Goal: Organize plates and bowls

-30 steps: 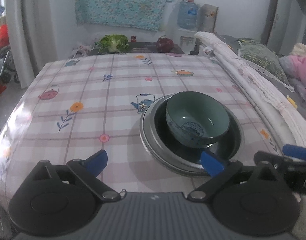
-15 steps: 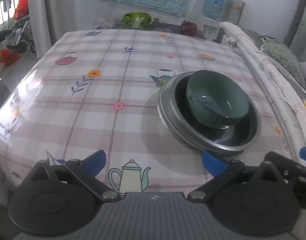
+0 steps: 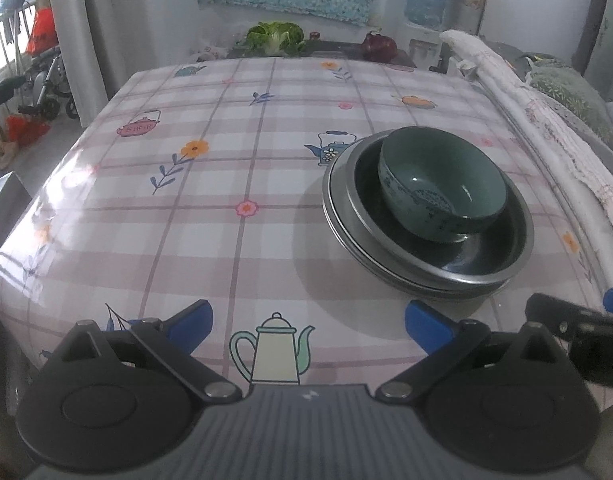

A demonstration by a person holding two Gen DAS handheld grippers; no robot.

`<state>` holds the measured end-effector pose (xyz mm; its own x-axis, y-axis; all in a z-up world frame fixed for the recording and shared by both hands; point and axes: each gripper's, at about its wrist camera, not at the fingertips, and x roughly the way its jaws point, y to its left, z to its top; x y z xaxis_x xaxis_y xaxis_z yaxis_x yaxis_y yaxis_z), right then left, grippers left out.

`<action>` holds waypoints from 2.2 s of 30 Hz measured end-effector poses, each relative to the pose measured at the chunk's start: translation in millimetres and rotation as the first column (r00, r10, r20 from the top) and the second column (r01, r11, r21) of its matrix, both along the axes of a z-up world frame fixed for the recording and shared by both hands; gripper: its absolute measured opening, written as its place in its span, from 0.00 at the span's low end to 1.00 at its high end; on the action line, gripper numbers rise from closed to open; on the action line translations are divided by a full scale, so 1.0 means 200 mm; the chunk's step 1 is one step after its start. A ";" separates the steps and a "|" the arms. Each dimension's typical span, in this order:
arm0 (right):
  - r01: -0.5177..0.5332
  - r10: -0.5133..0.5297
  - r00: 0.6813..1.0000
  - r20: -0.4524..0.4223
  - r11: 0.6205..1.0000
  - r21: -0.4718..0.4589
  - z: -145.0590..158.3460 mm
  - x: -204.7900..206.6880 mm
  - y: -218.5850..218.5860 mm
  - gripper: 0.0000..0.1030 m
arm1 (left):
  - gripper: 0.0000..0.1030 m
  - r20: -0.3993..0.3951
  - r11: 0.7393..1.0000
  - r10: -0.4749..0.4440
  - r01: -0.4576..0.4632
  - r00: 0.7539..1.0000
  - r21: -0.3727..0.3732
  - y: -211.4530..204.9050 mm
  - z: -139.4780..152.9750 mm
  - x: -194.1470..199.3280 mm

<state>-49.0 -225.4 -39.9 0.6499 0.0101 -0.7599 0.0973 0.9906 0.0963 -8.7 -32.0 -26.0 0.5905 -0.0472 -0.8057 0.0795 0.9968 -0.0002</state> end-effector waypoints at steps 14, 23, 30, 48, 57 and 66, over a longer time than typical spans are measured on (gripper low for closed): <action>0.005 -0.005 1.000 -0.008 1.000 0.011 -0.01 0.01 0.00 0.99 | 1.00 -0.001 0.999 0.001 -0.001 1.000 0.034 -0.01 -0.01 0.00; 0.006 -0.006 1.000 -0.007 1.000 0.010 -0.01 0.02 0.00 0.99 | 1.00 -0.004 0.999 0.005 -0.004 1.000 0.037 -0.01 -0.01 0.01; 0.006 -0.006 1.000 -0.006 1.000 0.009 -0.01 0.02 0.00 0.99 | 1.00 -0.006 0.999 0.006 -0.006 1.000 0.038 0.00 -0.01 0.01; 0.006 -0.006 1.000 -0.010 1.000 0.010 0.00 0.02 0.00 0.99 | 1.00 -0.006 0.999 0.013 -0.013 1.000 0.048 0.00 -0.02 0.01; 0.001 -0.001 1.000 -0.016 1.000 0.005 0.00 0.03 0.01 0.99 | 1.00 -0.017 0.999 0.006 -0.006 1.000 0.054 0.00 -0.02 0.01; 0.002 -0.002 1.000 -0.029 1.000 0.006 -0.02 0.04 0.01 0.99 | 1.00 -0.032 0.998 0.002 -0.001 1.000 0.056 0.00 -0.03 0.02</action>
<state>-41.5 -222.6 -44.4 0.6273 0.0131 -0.7786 0.1025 0.9898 0.0993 -4.6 -32.5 -31.6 0.5648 -0.0009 -0.8253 0.0788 0.9955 0.0529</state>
